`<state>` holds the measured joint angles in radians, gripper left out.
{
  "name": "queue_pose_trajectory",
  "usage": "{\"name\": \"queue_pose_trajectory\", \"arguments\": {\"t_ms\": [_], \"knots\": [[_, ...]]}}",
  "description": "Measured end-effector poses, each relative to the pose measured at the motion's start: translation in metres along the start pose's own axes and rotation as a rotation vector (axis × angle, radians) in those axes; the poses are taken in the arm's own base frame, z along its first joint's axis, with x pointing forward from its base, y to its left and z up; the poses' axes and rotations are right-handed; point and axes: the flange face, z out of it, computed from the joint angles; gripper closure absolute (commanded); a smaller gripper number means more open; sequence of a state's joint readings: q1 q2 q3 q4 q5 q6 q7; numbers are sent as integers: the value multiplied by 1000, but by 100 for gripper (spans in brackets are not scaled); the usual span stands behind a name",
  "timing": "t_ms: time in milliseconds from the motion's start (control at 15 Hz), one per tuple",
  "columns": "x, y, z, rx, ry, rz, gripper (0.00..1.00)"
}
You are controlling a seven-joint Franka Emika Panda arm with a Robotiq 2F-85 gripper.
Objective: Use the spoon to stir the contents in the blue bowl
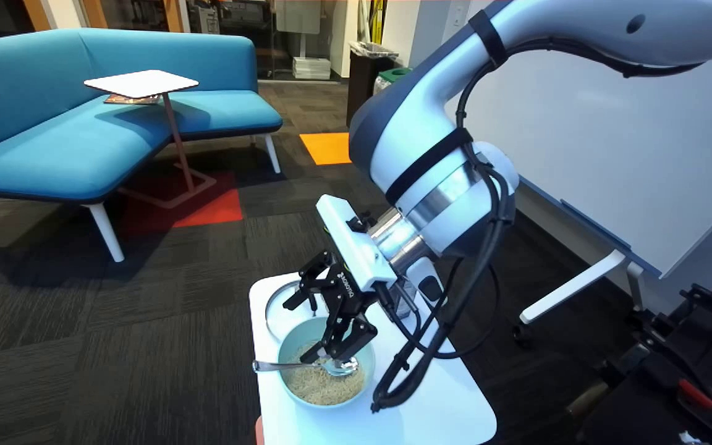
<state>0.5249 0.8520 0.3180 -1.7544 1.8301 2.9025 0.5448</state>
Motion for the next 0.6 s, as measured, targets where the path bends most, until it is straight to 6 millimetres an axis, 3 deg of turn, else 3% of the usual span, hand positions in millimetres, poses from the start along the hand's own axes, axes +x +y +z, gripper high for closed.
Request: {"name": "queue_pose_trajectory", "arguments": {"t_ms": [267,600], "knots": [[0,11,-13,18,149,-141,0],[-6,38,-44,44,291,-249,0]]}}
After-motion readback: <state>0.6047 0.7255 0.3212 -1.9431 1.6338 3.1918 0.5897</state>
